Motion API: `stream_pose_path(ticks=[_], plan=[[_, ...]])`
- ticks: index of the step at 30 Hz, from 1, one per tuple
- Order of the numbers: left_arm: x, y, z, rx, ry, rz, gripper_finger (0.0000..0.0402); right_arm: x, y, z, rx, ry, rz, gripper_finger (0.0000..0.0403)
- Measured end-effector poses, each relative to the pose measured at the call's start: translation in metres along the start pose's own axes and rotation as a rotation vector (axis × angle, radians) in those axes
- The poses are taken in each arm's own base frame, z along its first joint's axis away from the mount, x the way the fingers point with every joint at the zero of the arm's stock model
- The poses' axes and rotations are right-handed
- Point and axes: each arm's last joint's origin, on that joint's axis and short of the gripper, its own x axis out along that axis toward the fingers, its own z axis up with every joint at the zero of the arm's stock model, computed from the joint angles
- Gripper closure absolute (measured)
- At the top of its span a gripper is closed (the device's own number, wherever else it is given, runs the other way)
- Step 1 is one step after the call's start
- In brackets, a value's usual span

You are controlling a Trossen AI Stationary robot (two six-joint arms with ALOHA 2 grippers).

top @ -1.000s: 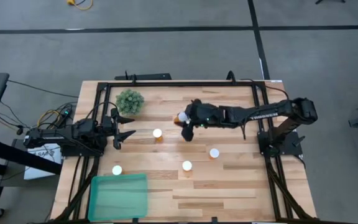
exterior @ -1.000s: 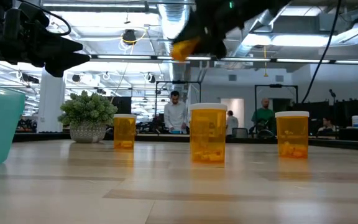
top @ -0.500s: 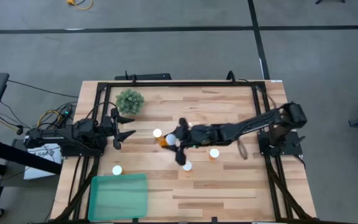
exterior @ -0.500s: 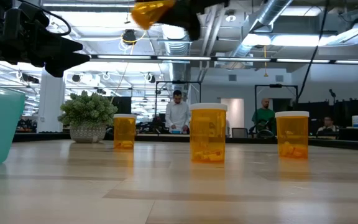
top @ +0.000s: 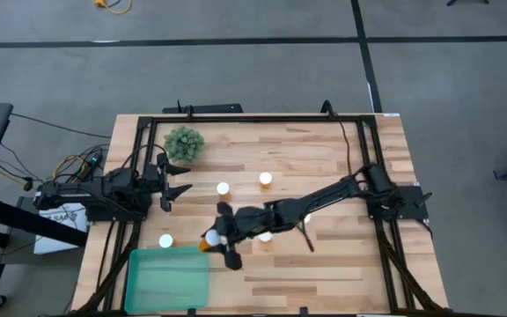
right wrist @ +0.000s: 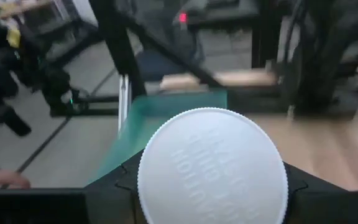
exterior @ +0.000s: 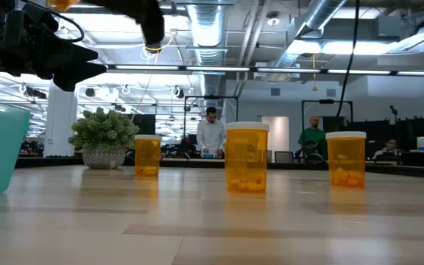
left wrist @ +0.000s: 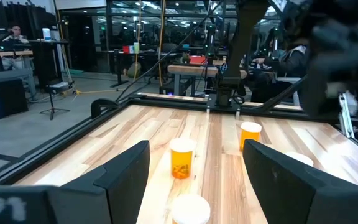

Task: Pick and place pill bottles into a basket
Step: Put the yellow pill bottle into the green bin

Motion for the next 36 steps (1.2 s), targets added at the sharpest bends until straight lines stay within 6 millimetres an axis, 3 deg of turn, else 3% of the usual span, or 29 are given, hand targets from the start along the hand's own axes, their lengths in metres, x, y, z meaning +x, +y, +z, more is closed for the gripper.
stream_pose_path(ticks=[4, 17, 22, 36], plan=[[0.0, 0.0, 0.0, 0.006, -0.001, 0.0, 0.0153, 0.02, 0.004, -0.014, 0.011, 0.052, 0.051, 0.0222], [0.0, 0.0, 0.0, -0.001, 0.0, 0.0, 0.0153, 0.071, 0.003, -0.033, -0.021, 0.221, 0.066, 0.0219], [0.0, 0.0, 0.0, 0.001, 0.0, 0.0, 0.0153, 0.079, -0.004, -0.037, -0.022, 0.26, 0.068, 0.0221], [0.0, 0.0, 0.0, 0.001, 0.0, 0.0, 0.0153, 0.077, -0.028, -0.034, -0.031, 0.28, 0.03, 0.022]])
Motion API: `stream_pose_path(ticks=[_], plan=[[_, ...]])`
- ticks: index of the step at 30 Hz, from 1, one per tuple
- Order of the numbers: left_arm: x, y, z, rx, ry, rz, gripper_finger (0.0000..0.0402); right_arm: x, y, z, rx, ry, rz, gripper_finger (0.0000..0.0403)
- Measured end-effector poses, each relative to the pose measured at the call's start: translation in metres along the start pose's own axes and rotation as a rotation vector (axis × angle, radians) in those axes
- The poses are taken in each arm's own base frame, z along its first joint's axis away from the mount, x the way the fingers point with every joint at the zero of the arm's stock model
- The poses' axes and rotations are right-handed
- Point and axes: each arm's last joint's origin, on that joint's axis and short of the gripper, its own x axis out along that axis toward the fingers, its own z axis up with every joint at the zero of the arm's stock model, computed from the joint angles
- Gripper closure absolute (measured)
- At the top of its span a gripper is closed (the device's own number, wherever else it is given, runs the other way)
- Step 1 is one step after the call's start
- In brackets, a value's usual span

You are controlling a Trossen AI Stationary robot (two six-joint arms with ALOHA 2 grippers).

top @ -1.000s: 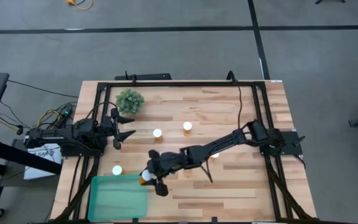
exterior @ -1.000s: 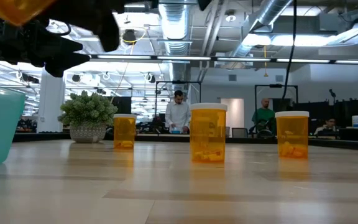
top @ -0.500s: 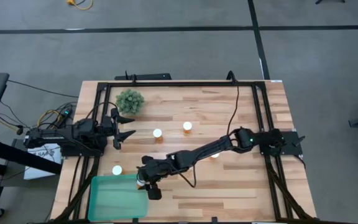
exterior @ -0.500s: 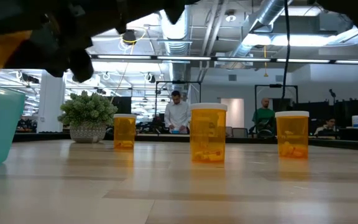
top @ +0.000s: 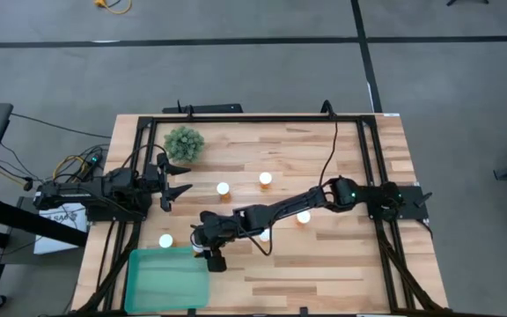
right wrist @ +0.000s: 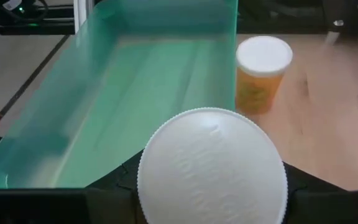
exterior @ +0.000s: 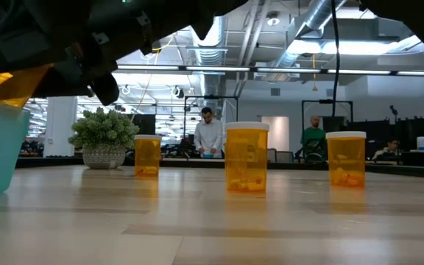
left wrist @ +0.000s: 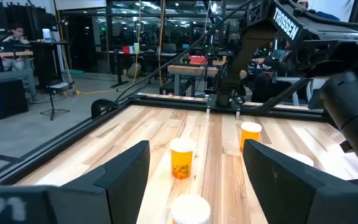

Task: Pick and place pill bottles into a basket
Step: Put the yellow pill bottle into the green bin

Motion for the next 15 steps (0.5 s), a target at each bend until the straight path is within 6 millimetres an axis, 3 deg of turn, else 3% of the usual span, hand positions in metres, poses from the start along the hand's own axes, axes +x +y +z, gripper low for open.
stream_pose_path(ticks=[15], plan=[[0.0, 0.0, 0.0, -0.001, 0.0, 0.0, 0.0153, 0.002, 0.014, -0.002, -0.089, 0.005, 0.018, 0.0222]])
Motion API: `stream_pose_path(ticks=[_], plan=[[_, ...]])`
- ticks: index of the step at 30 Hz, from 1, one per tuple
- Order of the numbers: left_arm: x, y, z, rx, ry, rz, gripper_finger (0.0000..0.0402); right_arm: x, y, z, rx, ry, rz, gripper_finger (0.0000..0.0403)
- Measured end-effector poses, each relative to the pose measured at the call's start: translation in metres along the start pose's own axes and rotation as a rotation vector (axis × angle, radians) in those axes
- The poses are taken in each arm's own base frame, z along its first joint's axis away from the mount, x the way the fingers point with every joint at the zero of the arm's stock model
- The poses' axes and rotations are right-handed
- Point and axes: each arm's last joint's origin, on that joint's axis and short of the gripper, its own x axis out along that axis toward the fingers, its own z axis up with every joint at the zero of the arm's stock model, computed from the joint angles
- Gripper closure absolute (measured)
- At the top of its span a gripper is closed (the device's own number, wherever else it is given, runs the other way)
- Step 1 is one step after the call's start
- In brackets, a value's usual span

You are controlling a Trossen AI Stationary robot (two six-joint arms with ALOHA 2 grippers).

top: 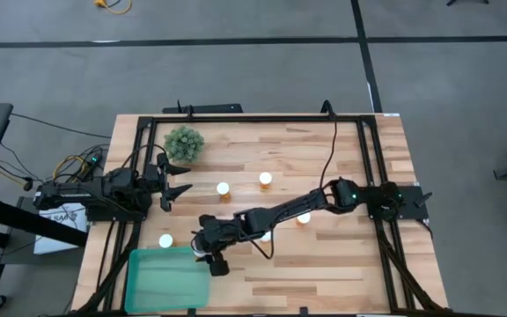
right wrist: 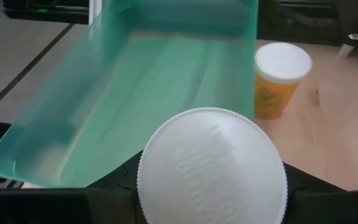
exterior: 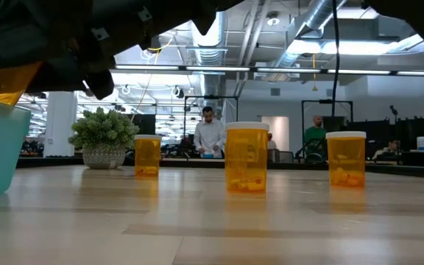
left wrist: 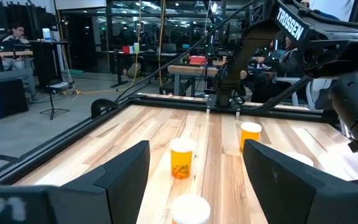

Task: Pick and place pill bottles into a basket
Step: Put the yellow pill bottle into the green bin

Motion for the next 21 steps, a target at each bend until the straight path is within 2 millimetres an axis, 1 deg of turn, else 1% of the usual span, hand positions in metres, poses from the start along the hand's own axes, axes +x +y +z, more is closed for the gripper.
stream_pose_path(ticks=[3, 10, 21], plan=[[0.0, 0.0, 0.0, 0.006, 0.0, 0.0, 0.0153, 0.0004, 0.0035, 0.0001, -0.022, -0.001, 0.005, 0.0221], [0.0, 0.0, 0.0, 0.006, 0.0, 0.0, 0.0153, 0.0004, 0.0029, 0.0, -0.03, -0.001, 0.002, 0.0224], [0.0, 0.0, 0.0001, 0.0, -0.001, 0.0, 0.0153, 0.0003, 0.0017, -0.0001, -0.026, 0.0, -0.001, 0.0191]])
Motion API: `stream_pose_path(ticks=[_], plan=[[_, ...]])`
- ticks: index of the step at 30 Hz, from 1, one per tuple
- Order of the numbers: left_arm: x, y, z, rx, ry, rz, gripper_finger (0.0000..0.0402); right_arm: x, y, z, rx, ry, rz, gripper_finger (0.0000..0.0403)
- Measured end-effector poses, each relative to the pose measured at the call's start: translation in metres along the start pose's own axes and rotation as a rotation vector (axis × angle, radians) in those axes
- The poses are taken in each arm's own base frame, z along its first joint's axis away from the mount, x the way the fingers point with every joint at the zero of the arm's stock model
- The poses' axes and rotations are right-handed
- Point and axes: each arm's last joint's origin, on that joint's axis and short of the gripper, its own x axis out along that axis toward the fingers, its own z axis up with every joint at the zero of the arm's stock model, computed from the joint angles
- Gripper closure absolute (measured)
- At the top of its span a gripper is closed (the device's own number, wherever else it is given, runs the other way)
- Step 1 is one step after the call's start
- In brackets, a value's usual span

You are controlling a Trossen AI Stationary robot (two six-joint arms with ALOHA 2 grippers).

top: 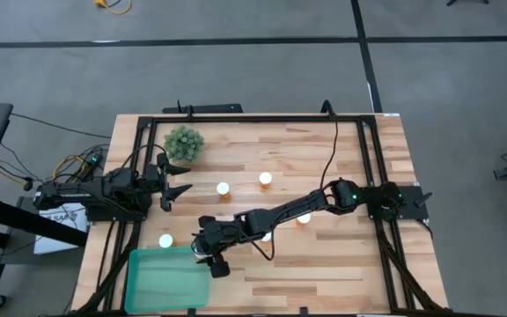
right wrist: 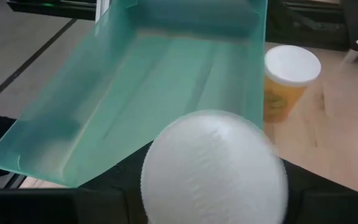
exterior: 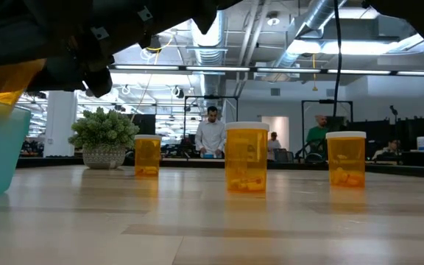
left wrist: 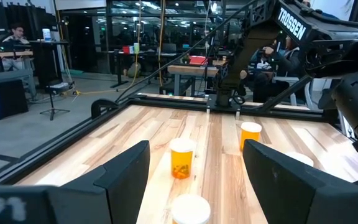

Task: Pick and place pill bottles into a basket
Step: Put the yellow pill bottle into the green bin

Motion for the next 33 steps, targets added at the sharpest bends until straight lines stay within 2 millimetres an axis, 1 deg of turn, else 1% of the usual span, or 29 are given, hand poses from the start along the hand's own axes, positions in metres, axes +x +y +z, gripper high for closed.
stream_pose_path(ticks=[4, 13, 18, 21, 25, 28, 33], plan=[[0.0, 0.0, 0.0, 0.006, 0.0, 0.0, 0.0153, 0.0, -0.002, 0.0, 0.007, 0.0, -0.049, 0.0182], [0.0, 0.0, 0.0, 0.006, 0.0, 0.0, 0.0153, 0.0, -0.002, 0.0, 0.001, 0.0, -0.052, 0.0148], [0.0, 0.0, 0.0, 0.001, 0.0, 0.0, 0.0153, 0.0, -0.002, 0.0, -0.005, -0.001, -0.052, 0.0144], [0.0, 0.0, 0.0, 0.006, 0.0, 0.0, 0.0153, 0.0, -0.002, 0.0, -0.055, 0.001, -0.054, 0.0143], [0.0, 0.0, 0.0, 0.001, 0.0, 0.0, 0.0153, -0.007, -0.005, 0.012, -0.077, 0.01, -0.055, 0.0143], [0.0, 0.0, 0.0, 0.006, 0.0, 0.001, 0.0153, -0.017, -0.004, 0.019, -0.107, 0.095, -0.041, 0.0143], [0.0, 0.0, 0.0, 0.003, 0.001, 0.0, 0.0153, -0.033, -0.003, 0.012, -0.104, 0.283, 0.003, 0.0143]])
